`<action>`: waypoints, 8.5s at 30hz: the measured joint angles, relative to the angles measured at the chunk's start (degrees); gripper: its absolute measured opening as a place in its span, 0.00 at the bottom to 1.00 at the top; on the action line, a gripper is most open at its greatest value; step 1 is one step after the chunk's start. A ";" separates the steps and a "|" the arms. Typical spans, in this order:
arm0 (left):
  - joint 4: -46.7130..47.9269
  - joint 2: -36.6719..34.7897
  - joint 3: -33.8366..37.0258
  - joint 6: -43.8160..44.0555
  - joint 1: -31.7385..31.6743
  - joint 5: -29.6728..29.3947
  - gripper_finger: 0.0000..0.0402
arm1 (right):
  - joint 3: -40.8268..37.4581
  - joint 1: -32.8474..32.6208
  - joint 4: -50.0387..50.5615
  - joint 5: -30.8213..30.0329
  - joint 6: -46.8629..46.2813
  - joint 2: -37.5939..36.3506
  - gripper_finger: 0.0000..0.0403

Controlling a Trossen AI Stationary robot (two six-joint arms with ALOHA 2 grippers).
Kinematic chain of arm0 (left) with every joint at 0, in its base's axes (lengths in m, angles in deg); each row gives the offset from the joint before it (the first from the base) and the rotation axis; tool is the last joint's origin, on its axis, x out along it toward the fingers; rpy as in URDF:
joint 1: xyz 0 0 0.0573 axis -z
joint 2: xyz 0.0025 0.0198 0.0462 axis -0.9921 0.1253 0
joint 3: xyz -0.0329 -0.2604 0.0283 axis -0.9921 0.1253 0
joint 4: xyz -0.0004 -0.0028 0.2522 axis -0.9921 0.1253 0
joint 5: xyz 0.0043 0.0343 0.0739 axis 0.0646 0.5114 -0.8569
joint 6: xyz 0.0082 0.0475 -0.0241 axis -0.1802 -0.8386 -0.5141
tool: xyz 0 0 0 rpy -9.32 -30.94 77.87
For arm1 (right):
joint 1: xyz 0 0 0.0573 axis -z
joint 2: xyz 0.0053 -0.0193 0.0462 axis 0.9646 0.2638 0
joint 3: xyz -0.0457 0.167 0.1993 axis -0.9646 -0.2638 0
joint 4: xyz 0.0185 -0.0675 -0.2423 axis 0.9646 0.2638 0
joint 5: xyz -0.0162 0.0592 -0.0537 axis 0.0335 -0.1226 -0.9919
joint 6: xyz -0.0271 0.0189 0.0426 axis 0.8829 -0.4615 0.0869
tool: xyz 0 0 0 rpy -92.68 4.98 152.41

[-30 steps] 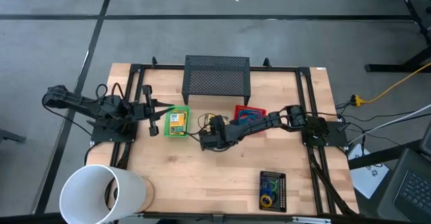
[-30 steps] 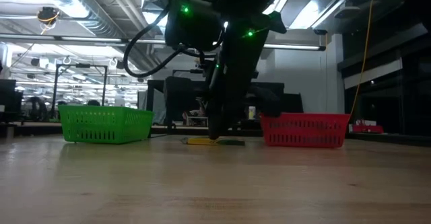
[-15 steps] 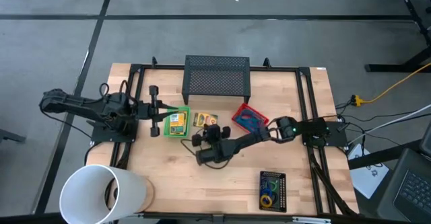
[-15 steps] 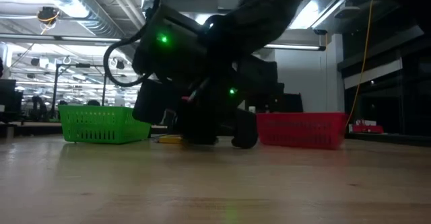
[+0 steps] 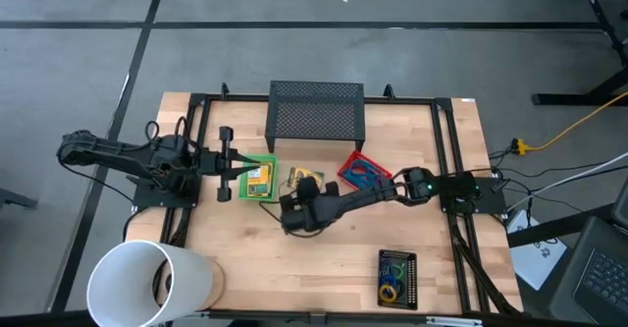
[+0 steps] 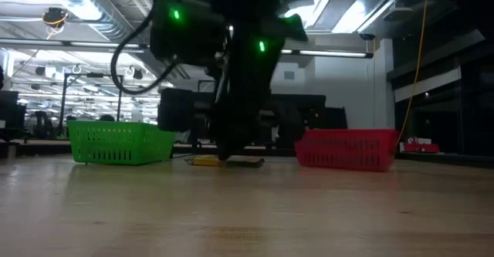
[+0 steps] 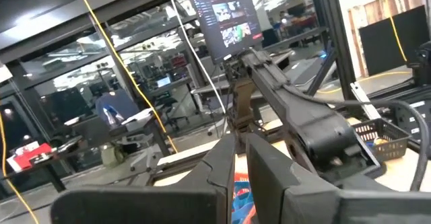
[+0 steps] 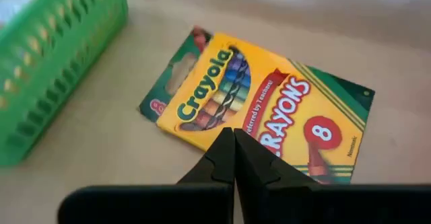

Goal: Pick & Place Office Desk Supplies
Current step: Put the box of crayon into the black bin

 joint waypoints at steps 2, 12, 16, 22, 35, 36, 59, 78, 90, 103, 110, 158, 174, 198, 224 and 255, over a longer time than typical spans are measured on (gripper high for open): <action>-0.10 0.00 0.00 -0.06 0.00 0.02 0.09 | 2.36 0.39 2.69 5.65 1.05 -0.10 0.00; -0.31 0.00 0.00 -0.10 0.00 0.02 0.09 | 11.74 0.14 15.65 10.61 3.20 0.85 0.00; -0.32 0.00 0.00 -0.28 0.00 0.01 0.09 | 13.37 -0.03 17.11 8.90 3.59 1.11 0.00; -0.32 0.00 0.00 -1.10 0.00 0.00 0.09 | 15.23 0.02 17.67 4.38 6.08 1.09 0.00; -0.33 0.00 0.00 -0.88 0.04 1.23 0.09 | 14.76 -0.40 15.88 9.34 4.39 1.62 0.00; -0.33 0.00 0.00 -0.85 0.04 1.75 0.09 | 14.50 -0.54 16.10 9.41 4.13 1.64 0.00; -0.33 -0.02 0.00 -0.28 0.04 2.56 0.09 | 10.38 -0.62 3.32 15.04 3.06 2.38 0.00; -1.39 1.47 0.02 -0.31 0.04 4.40 0.09 | 20.30 -1.23 15.25 16.82 22.42 2.14 0.49; -2.52 3.00 0.02 -0.89 0.04 4.42 0.09 | 16.93 0.47 21.86 15.48 26.30 2.58 0.61; -2.50 3.10 0.02 -0.96 0.04 4.50 0.09 | 18.64 1.15 22.44 22.02 27.36 2.54 0.68; -2.52 3.10 0.02 -1.33 0.04 4.52 0.09 | 19.11 0.93 25.83 22.00 30.24 1.54 0.77; -3.31 4.15 0.02 -1.42 0.04 5.93 0.09 | 10.22 6.86 14.85 24.52 49.46 0.33 0.32; -2.88 4.11 0.02 -1.27 0.15 5.93 0.09 | 15.01 7.30 16.28 23.78 48.21 -0.37 0.00; -3.58 4.43 -0.02 -1.29 0.22 6.05 0.09 | 25.56 5.81 11.27 13.46 53.74 -2.97 0.00; 0.73 -1.49 0.00 -2.54 0.22 1.82 0.09 | 24.89 9.32 -1.33 21.98 103.30 -3.07 0.00; 10.02 -8.37 -0.01 -0.29 0.24 7.12 0.09 | 24.86 16.10 -2.08 30.31 168.40 2.08 0.00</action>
